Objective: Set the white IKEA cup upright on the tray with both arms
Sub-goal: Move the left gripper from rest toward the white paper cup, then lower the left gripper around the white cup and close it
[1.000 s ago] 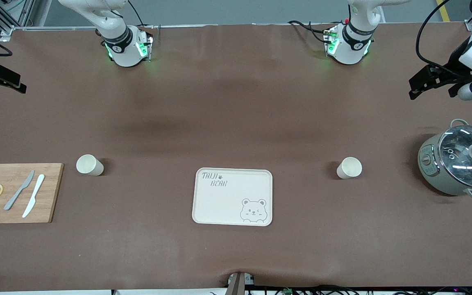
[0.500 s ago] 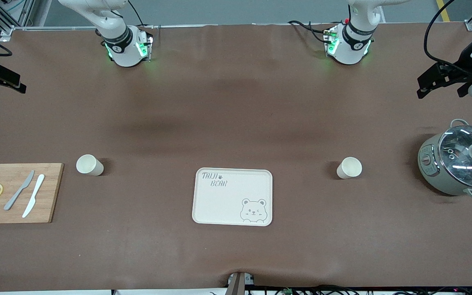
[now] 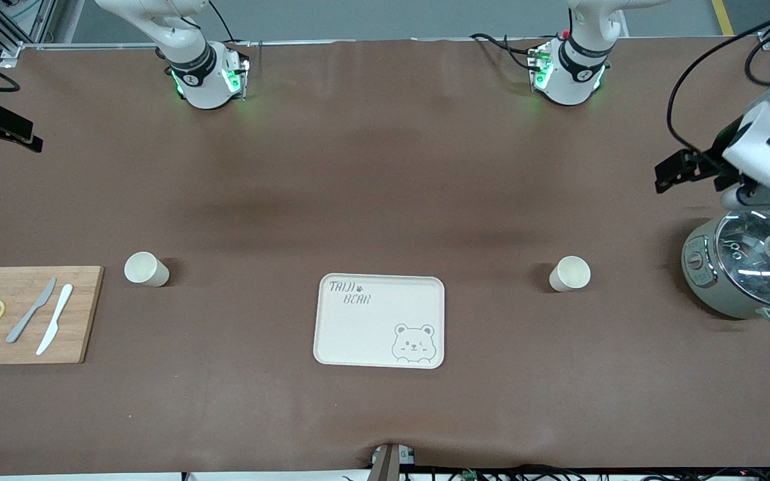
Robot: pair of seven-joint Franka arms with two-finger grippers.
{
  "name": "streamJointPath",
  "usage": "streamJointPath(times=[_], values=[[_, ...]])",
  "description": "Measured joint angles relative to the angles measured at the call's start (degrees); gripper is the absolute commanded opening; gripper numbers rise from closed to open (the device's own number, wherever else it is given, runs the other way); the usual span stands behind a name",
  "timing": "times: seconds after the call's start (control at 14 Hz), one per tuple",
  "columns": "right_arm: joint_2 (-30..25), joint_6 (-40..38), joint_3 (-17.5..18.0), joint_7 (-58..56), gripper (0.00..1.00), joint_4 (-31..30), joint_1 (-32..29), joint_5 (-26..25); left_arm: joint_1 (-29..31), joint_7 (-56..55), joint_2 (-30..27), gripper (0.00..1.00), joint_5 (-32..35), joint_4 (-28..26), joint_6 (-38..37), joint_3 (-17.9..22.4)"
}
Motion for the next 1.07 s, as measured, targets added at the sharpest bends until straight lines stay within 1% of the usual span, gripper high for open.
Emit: streamJointPath(times=[0.21,0.29,0.36,0.43,0.57,0.64,1.07], values=[[0.2,0.0,0.0,0.0,1.00,-0.2,-0.1,0.0,0.0,0.0,0.6,1.00,0.0,-8.6,10.6,0.0],[0.2,0.0,0.0,0.0,1.00,-0.2,-0.1,0.0,0.0,0.0,0.7,0.96,0.0,-11.2,14.1,-0.1],[0.3,0.1,0.0,0.0,1.00,-0.3,-0.1,0.0,0.0,0.0,0.9,0.91,0.0,-13.8,17.5,-0.1],[0.3,0.1,0.0,0.0,1.00,-0.3,-0.1,0.0,0.0,0.0,1.3,0.89,0.0,-16.2,20.5,-0.1],[0.3,0.2,0.0,0.0,1.00,-0.3,-0.2,0.0,0.0,-0.1,2.6,0.81,-0.1,-19.7,25.2,-0.1],[0.3,0.3,-0.1,0.0,1.00,-0.3,-0.2,0.0,0.0,-0.2,3.6,0.78,-0.1,-20.7,26.9,-0.1],[0.9,0.8,-0.1,0.0,1.00,-0.3,-0.3,0.0,-0.1,-2.0,10.8,0.75,-0.1,-21.1,32.8,-0.4]])
